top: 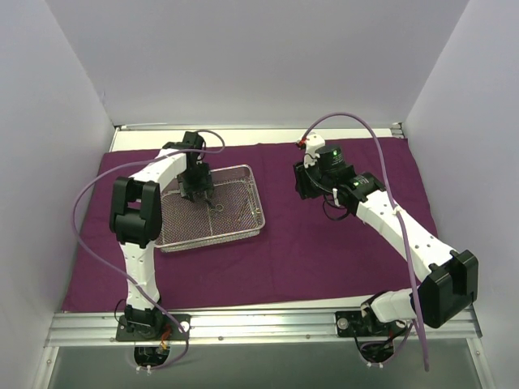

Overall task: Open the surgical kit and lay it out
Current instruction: Pick up the medical item from the container.

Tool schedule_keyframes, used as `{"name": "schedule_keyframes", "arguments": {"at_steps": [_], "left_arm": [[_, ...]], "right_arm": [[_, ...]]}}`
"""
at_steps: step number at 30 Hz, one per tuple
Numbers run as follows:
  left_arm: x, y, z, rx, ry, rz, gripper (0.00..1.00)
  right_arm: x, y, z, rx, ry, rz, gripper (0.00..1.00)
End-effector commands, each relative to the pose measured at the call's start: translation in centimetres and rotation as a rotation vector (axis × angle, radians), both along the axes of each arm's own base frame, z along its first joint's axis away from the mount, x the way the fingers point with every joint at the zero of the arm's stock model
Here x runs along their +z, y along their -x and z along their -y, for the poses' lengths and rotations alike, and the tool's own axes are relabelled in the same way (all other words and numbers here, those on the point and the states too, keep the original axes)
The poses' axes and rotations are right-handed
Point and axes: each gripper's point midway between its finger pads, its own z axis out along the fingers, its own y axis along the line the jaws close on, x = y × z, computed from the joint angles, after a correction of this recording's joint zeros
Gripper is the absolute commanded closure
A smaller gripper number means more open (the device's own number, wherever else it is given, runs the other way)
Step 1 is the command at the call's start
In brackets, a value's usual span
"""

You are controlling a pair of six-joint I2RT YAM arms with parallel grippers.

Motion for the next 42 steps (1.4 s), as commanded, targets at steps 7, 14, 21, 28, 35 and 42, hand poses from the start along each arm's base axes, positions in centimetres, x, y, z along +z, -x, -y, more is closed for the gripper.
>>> {"name": "schedule_keyframes", "arguments": {"at_steps": [7, 14, 21, 28, 35, 42], "left_arm": [[-1.5, -1.5, -1.0, 0.038, -0.071, -0.01, 0.37], [-3.9, -0.2, -1.0, 0.04, -0.085, -0.056, 0.6], [-4.2, -0.2, -1.1, 0.031, -0.079, -0.054, 0.77], [-1.1, -0.4, -1.1, -0.009, -0.055, -0.014, 0.97], [2.5, -0.5, -1.4, -0.056, -0.015, 0.011, 0.98], [4.5, 1.2, -0.6, -0.122, 0.071, -0.046, 0.98]], "right_arm": [[0.1, -0.2, -0.5, 0.023, -0.011, 0.017, 0.67], [0.1, -0.5, -0.5, 0.029, 0.003, 0.026, 0.67], [0.2, -0.4, -0.3, 0.043, 0.02, 0.029, 0.68], [0.2, -0.5, -0.3, 0.047, 0.026, 0.032, 0.68], [0.6, -0.9, -0.5, 0.044, 0.016, 0.043, 0.68], [0.6, -1.1, -1.0, 0.051, 0.006, 0.039, 0.7]]}}
